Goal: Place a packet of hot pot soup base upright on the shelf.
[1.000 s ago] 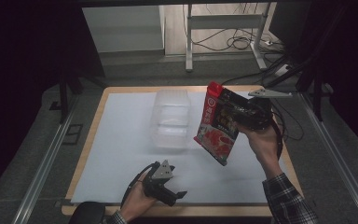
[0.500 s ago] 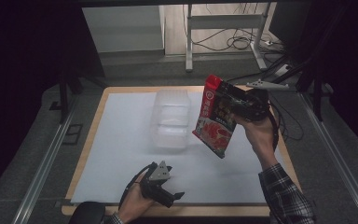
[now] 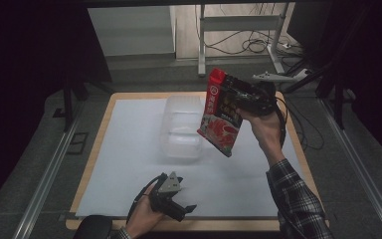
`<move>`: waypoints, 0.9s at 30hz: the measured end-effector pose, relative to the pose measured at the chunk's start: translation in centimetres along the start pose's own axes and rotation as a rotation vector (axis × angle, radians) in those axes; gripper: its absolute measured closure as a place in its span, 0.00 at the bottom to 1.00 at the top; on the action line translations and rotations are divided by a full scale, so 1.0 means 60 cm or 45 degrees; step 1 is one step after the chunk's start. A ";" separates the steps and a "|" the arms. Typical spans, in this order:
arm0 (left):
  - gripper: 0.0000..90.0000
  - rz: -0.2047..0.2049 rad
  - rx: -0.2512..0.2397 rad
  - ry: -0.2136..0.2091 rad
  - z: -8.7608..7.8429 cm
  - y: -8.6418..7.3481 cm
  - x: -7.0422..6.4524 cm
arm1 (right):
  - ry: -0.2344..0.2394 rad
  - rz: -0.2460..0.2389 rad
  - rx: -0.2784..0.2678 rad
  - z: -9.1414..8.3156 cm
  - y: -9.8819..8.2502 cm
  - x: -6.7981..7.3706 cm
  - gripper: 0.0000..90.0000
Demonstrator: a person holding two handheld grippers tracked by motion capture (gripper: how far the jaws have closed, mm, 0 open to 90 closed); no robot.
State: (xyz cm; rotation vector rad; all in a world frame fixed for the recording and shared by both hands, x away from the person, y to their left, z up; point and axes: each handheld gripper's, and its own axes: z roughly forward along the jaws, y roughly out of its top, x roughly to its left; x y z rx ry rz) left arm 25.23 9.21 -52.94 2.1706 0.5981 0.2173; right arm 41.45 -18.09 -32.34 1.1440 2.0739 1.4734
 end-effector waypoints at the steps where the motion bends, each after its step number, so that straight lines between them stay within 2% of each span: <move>1: 0.01 0.006 0.003 0.000 0.000 0.000 0.000 | 0.000 0.000 0.000 0.000 0.000 0.000 0.80; 13: 0.01 0.009 0.008 -0.005 0.001 0.000 -0.003 | 0.042 -0.037 -0.004 0.049 0.027 0.021 0.80; 23: 0.02 -0.006 0.017 -0.014 0.001 0.001 -0.001 | 0.068 -0.038 -0.010 0.082 0.036 0.032 0.80; 27: 0.02 0.003 0.025 -0.016 0.001 0.000 0.000 | 0.077 -0.041 -0.014 0.098 0.038 0.038 0.80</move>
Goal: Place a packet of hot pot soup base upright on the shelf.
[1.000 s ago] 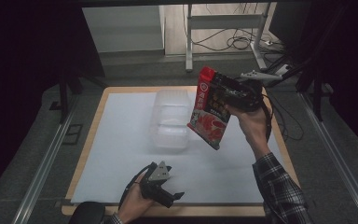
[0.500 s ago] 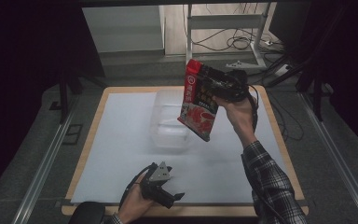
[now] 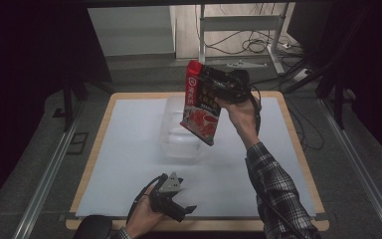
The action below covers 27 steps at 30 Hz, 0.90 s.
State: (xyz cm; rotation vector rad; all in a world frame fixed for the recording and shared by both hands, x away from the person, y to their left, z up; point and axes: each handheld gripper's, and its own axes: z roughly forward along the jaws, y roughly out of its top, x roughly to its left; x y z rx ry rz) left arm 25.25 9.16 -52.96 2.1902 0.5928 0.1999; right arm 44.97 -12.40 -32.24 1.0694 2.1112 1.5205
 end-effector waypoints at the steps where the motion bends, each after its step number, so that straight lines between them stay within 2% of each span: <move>1: 0.02 0.000 0.000 -0.001 0.000 0.000 0.000 | 0.002 -0.003 0.003 0.005 0.001 0.002 0.80; 12: 0.02 0.015 0.014 -0.010 0.003 0.000 -0.003 | 0.023 -0.056 0.001 0.056 0.002 0.023 0.80; 27: 0.02 0.021 0.030 -0.008 0.004 0.000 -0.004 | 0.056 -0.156 0.048 0.118 -0.028 0.053 0.80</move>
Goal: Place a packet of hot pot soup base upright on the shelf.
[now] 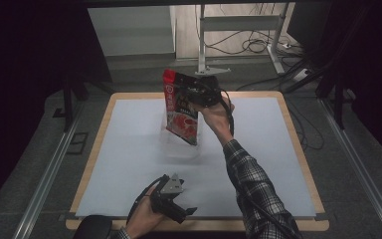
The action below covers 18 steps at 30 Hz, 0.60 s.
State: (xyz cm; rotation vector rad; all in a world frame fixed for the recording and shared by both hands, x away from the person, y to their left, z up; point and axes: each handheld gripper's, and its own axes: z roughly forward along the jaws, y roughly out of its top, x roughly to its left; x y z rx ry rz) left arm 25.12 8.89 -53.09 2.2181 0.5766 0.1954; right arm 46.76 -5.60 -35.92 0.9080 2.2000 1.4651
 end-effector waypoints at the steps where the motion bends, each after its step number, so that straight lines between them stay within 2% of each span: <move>1: 0.02 0.000 0.001 -0.001 0.000 0.000 0.000 | 0.001 -0.007 0.008 0.003 -0.002 0.002 0.80; 10: 0.02 0.011 0.016 -0.003 0.001 0.000 0.000 | 0.012 -0.033 0.049 0.023 -0.031 0.010 0.80; 18: 0.02 0.017 0.025 -0.003 0.002 0.001 -0.001 | 0.037 -0.006 0.037 0.021 -0.057 0.008 0.79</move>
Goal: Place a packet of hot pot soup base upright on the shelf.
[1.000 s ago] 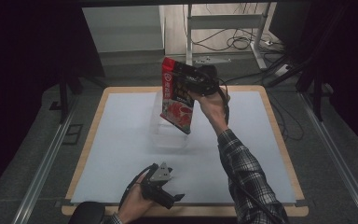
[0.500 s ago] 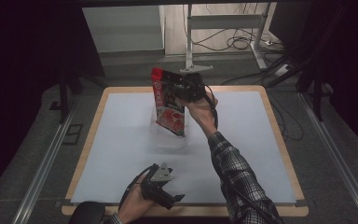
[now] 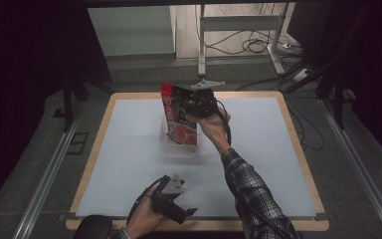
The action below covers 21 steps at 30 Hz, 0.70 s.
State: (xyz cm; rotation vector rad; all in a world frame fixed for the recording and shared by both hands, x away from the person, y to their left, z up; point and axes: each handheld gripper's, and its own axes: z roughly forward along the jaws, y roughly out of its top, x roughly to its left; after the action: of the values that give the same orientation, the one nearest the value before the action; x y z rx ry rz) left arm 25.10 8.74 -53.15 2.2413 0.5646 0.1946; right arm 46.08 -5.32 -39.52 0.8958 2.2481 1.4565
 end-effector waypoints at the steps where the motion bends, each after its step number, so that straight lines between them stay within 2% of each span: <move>1: 0.02 0.001 0.001 0.000 0.000 0.000 0.000 | 0.003 0.005 0.002 -0.002 -0.002 0.000 0.79; 6: 0.02 -0.007 -0.007 0.000 0.003 0.000 -0.003 | 0.019 0.021 -0.007 -0.014 -0.019 -0.004 0.78; 7: 0.02 -0.022 -0.019 -0.002 0.005 0.000 -0.004 | 0.019 0.021 -0.007 -0.014 -0.019 -0.004 0.78; 9: 0.02 0.000 0.003 -0.001 0.004 0.000 -0.003 | 0.023 0.033 -0.006 -0.020 -0.028 -0.008 0.78; 16: 0.02 0.002 0.011 -0.002 0.005 0.001 -0.004 | 0.030 0.051 0.004 -0.032 -0.051 -0.014 0.76; 19: 0.02 -0.026 -0.014 -0.004 0.008 0.001 -0.008 | 0.026 0.057 0.003 -0.036 -0.059 -0.019 0.76; 20: 0.02 0.004 0.013 -0.002 0.006 0.001 -0.005 | 0.040 0.081 -0.002 -0.039 -0.063 -0.024 0.75; 21: 0.02 0.001 0.011 -0.002 0.006 0.001 -0.005 | 0.040 0.081 -0.002 -0.039 -0.063 -0.024 0.75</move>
State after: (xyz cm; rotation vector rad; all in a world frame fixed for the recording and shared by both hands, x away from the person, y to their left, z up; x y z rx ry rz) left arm 24.96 8.31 -53.34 2.2501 0.5645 0.1914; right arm 44.59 -8.96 -41.99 0.9589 2.2596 1.5094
